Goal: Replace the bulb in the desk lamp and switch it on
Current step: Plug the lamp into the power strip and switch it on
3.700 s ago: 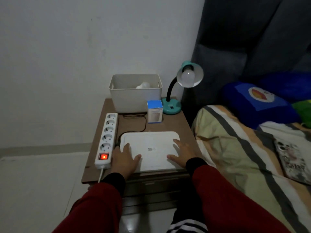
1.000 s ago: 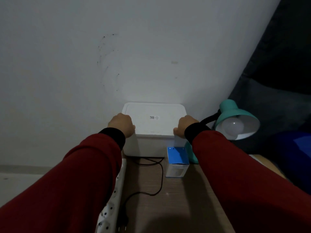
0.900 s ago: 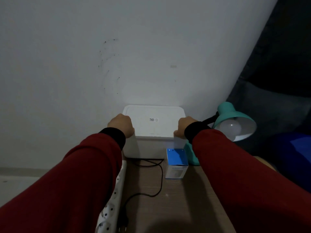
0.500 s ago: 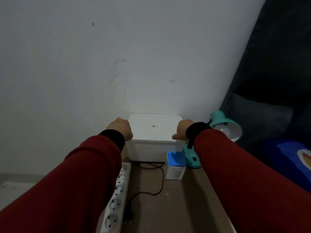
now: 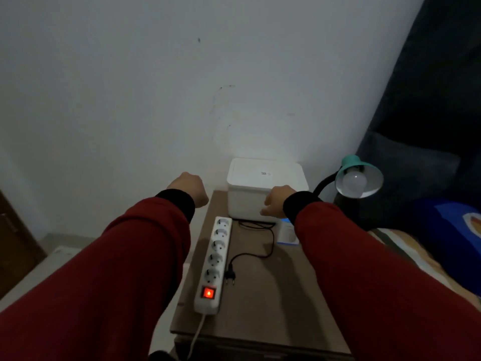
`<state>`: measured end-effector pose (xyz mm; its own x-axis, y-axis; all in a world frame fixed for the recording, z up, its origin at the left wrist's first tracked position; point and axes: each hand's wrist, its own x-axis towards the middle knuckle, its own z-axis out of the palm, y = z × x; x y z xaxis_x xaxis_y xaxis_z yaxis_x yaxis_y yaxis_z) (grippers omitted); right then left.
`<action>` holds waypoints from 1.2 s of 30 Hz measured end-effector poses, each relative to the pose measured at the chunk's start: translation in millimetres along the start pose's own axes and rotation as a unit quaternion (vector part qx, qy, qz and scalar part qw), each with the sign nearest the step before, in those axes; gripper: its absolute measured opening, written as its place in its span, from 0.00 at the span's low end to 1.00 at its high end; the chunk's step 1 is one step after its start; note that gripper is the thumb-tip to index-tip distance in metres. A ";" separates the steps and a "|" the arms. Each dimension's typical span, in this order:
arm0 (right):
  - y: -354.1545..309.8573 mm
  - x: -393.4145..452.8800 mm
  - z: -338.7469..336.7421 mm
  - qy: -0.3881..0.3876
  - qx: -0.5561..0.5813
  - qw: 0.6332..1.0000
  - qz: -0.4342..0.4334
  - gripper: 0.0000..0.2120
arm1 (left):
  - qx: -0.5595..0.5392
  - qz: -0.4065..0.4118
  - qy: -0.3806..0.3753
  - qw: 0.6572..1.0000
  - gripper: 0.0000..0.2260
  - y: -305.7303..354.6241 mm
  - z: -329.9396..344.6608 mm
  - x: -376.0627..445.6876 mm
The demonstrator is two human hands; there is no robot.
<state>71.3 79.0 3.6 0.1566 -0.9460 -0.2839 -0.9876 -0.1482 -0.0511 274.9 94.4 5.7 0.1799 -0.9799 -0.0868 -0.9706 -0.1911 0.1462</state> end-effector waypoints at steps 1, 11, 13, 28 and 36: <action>-5.9 -3.6 8.5 0.000 0.004 1.000 -0.011 0.25 | -0.010 -0.001 -0.008 1.000 0.16 -7.0 6.1 -5.7; -45.5 -14.7 146.6 0.032 0.368 0.929 0.022 0.25 | -0.232 -0.029 -0.032 0.972 0.21 -49.1 120.2 -60.4; -48.6 -14.7 169.1 0.026 0.424 0.903 0.058 0.25 | -0.280 -0.043 -0.056 0.957 0.20 -52.8 142.8 -69.7; -59.9 27.5 209.7 0.084 0.424 0.892 0.135 0.29 | -0.464 -0.074 -0.048 0.881 0.17 -46.8 189.5 -65.2; -50.5 27.6 211.6 0.087 0.458 0.869 0.166 0.30 | -0.487 -0.076 -0.053 0.869 0.18 -45.3 188.5 -63.4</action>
<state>126.8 121.4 -204.2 -0.2177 -0.9342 -0.2827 -0.5467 0.3566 -0.7576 277.2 176.1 -181.2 0.2278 -0.9382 -0.2604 -0.3330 -0.3264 0.8847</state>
